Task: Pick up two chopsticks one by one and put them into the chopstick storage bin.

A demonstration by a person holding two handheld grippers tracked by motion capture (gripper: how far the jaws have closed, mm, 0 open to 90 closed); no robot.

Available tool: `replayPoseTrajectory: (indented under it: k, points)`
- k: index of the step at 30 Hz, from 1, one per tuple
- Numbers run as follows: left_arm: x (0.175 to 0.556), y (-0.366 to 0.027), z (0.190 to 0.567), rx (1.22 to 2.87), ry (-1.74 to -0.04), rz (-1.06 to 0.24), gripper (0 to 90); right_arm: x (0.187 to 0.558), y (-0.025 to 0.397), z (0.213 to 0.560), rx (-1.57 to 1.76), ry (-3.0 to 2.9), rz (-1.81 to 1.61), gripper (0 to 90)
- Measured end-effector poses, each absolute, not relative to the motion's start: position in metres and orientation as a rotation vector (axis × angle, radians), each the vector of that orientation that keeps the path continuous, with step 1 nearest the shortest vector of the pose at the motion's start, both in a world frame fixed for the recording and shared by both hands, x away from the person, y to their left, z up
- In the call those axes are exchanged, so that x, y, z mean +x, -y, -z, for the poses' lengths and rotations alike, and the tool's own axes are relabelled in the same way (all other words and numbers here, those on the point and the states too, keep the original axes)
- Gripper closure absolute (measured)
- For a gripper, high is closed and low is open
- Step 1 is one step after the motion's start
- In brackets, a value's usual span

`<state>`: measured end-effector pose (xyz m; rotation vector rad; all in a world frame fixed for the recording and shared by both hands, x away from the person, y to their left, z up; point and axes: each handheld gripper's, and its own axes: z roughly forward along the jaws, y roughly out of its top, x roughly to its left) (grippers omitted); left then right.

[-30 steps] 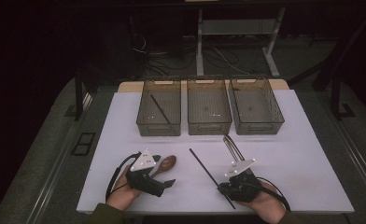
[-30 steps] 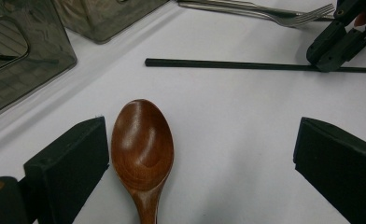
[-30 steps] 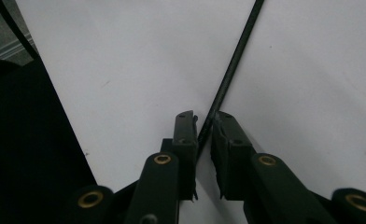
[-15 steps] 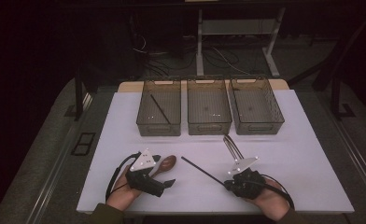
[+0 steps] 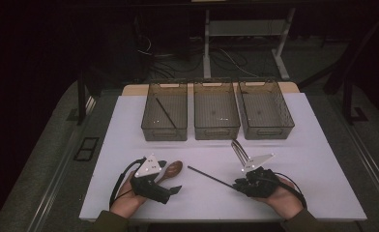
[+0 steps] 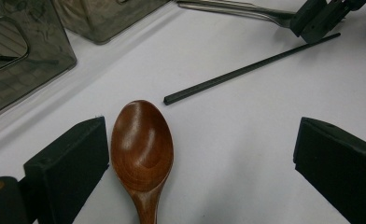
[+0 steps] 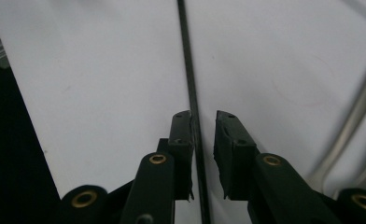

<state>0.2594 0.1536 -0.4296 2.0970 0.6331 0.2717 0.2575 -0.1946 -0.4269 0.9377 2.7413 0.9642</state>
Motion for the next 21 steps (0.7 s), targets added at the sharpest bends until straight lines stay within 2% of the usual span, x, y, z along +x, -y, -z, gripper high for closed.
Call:
replayPoseTrajectory:
  k: [5,16,21]
  points:
    - [0.26,-0.153,0.43,2.095,-0.631,-0.271,2.7,0.266,0.182,0.429,0.914,-2.765,-0.981,75.4]
    - [0.26,-0.153,0.43,2.097,-0.629,-0.27,2.7,0.27,0.165,0.437,0.848,-2.773,-0.912,84.6]
    - [0.259,-0.153,0.43,2.094,-0.631,-0.269,2.7,0.269,0.165,0.437,0.842,-2.761,-0.909,86.0]
